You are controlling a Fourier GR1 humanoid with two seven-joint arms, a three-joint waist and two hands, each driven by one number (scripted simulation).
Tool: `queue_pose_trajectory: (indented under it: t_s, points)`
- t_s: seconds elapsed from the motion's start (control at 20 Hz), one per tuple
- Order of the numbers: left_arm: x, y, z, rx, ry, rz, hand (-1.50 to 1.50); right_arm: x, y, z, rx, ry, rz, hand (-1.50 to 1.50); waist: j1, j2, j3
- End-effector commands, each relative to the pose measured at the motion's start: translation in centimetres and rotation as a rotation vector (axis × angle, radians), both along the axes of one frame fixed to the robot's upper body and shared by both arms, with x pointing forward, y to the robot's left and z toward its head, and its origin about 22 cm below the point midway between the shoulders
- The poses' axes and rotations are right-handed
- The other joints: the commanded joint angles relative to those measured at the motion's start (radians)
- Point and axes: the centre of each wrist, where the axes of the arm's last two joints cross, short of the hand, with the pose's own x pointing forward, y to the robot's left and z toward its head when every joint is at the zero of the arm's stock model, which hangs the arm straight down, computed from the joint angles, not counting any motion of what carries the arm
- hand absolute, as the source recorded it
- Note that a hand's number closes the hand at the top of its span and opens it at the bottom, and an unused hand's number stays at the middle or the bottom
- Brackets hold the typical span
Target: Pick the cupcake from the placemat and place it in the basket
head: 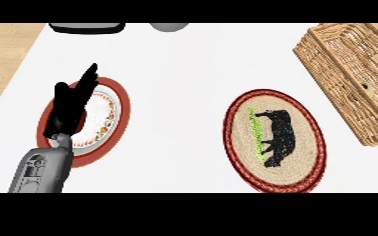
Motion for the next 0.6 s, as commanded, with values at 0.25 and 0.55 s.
queue_pose_trajectory:
  t_s: [0.25, 0.55]
  points:
    - [-0.8, -0.2, 1.1, 0.015, -0.008, -0.019, 0.0, -6.8, -7.7, 2.6, 0.177, -0.082, -0.22, -1.5, 0.012, 0.001, 0.002]
    - [-0.6, 0.8, 0.6, -0.002, -0.017, -0.003, 0.0, -13.6, -12.5, 2.3, 0.191, -0.07, -0.208, -1.5, 0.004, 0.008, 0.006]
